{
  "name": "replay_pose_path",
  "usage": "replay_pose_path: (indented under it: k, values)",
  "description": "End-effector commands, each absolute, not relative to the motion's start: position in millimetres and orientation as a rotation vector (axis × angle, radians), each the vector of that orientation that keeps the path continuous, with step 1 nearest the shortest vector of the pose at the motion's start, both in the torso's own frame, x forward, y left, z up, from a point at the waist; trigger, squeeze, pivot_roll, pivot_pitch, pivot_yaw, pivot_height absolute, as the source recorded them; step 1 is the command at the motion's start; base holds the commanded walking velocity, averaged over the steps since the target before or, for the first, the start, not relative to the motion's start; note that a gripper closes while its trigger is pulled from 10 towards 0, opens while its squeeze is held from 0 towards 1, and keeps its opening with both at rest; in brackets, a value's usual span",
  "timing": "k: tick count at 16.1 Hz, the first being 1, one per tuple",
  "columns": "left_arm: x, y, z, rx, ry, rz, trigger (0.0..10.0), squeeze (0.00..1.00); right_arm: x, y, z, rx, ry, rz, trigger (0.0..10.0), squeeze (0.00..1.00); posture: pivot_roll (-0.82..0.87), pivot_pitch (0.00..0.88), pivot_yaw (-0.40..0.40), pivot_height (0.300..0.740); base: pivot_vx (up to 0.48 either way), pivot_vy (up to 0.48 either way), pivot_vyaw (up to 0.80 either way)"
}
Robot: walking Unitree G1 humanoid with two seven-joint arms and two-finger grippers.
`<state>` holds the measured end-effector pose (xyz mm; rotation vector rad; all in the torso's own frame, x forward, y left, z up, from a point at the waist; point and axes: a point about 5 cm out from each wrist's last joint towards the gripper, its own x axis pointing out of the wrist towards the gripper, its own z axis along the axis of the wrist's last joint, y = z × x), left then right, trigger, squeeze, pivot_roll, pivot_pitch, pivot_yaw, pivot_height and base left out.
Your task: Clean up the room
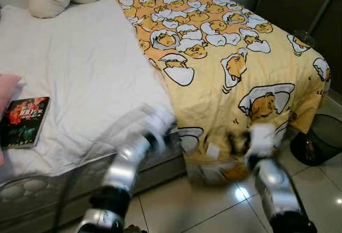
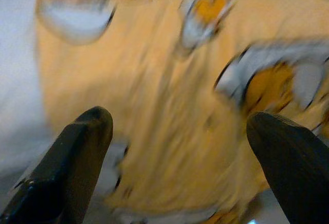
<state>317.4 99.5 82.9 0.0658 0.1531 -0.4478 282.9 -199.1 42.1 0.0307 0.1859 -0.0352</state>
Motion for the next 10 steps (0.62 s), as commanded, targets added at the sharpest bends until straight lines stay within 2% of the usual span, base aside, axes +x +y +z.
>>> replay_pose_path:
  k: [1, 4, 6, 10]
  values:
    - [319, 118, 78, -0.002, 0.161, -0.285, 10.0, 0.0, 286, -207, 55, 0.069, 0.113, -0.114, 10.0, 0.0, 0.05, 0.0, 0.007, 0.74, 0.0, -0.48, 0.0]
    - [325, 130, 67, -0.005, 0.215, -0.14, 10.0, 0.0, 286, -206, 51, 0.057, 0.115, -0.106, 10.0, 0.0, 0.03, 0.0, 0.014, 0.74, 0.0, -0.462, 0.0]
    - [330, 128, 75, 0.05, 0.164, -0.112, 10.0, 0.0, 286, -207, 48, 0.04, 0.123, -0.122, 10.0, 0.0, 0.02, 0.0, 0.02, 0.74, 0.0, -0.441, 0.0]
    - [333, 127, 73, 0.061, 0.165, -0.072, 10.0, 0.0, 283, -206, 48, 0.016, 0.12, -0.099, 10.0, 0.0, 0.0, 0.0, 0.021, 0.74, 0.0, -0.427, 0.63]
